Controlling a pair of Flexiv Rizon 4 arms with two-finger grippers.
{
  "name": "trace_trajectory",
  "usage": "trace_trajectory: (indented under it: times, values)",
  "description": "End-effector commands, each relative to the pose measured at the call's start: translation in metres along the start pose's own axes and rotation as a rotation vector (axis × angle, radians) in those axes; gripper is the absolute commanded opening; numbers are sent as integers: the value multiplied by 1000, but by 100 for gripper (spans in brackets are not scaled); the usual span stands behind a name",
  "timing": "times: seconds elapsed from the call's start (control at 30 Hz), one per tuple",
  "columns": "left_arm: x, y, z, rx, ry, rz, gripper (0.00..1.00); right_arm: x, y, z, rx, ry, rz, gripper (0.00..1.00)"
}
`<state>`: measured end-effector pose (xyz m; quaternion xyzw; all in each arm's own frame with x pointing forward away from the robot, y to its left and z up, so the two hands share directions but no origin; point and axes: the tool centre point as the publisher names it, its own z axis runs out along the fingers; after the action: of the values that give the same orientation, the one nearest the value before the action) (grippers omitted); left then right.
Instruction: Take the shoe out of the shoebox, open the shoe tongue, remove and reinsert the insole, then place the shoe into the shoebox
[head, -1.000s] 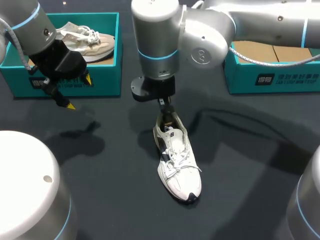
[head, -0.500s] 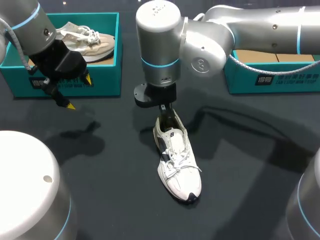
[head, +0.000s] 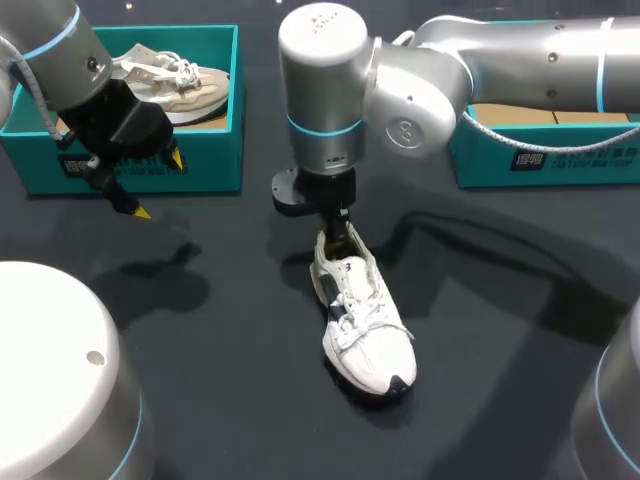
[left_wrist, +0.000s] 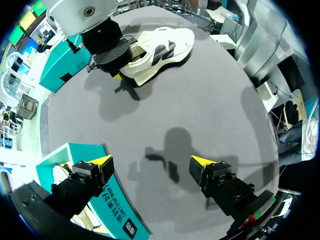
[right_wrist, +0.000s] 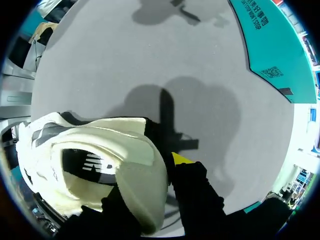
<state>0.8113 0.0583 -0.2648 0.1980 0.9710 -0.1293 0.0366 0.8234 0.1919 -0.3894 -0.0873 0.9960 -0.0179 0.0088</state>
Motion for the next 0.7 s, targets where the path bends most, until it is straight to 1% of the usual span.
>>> trace_trajectory:
  times: [0.03,0.17,0.33,0.47,0.63,0.7]
  values:
    - [0,0,0,-3,0,0,100,6,-3,-11,9,-14,10,0]
    - [0,0,0,-3,0,0,100,9,-7,-24,26,-14,34,0]
    - [0,0,0,-3,0,0,100,11,-24,-58,52,-13,65,0]
    - [0,0,0,-3,0,0,100,10,-43,-89,91,-29,90,0]
    - [0,0,0,-3,0,0,100,6,-74,-129,101,-69,96,0]
    - [0,0,0,-3,0,0,100,2,-86,-141,133,-68,118,0]
